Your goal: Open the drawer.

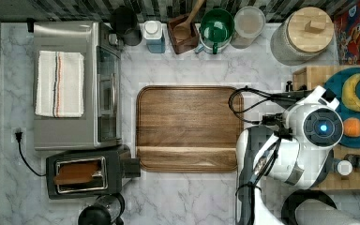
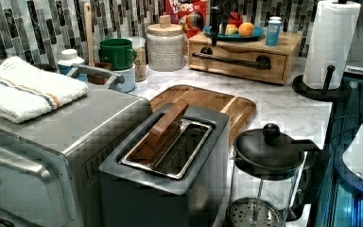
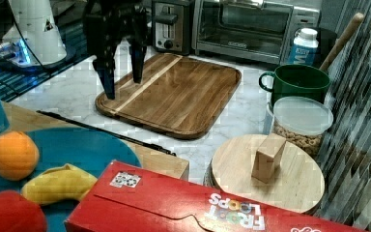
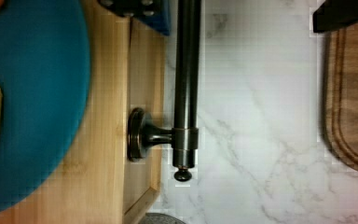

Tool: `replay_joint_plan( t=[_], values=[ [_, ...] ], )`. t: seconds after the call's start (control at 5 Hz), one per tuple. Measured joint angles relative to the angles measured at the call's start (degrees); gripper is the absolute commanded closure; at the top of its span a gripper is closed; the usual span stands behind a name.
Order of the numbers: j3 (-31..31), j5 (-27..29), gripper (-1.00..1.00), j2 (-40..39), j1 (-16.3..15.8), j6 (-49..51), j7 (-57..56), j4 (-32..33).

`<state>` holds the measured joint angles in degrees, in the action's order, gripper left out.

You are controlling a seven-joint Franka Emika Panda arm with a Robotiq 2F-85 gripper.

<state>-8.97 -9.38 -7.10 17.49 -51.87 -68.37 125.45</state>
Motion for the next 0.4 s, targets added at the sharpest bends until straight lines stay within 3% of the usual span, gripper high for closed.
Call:
replay_joint_plan(
  t=[0.4],
  values=[
    [0.0, -0.6, -1.00, -5.5, 0.1, -1.3, 0.1, 0.4]
  ],
)
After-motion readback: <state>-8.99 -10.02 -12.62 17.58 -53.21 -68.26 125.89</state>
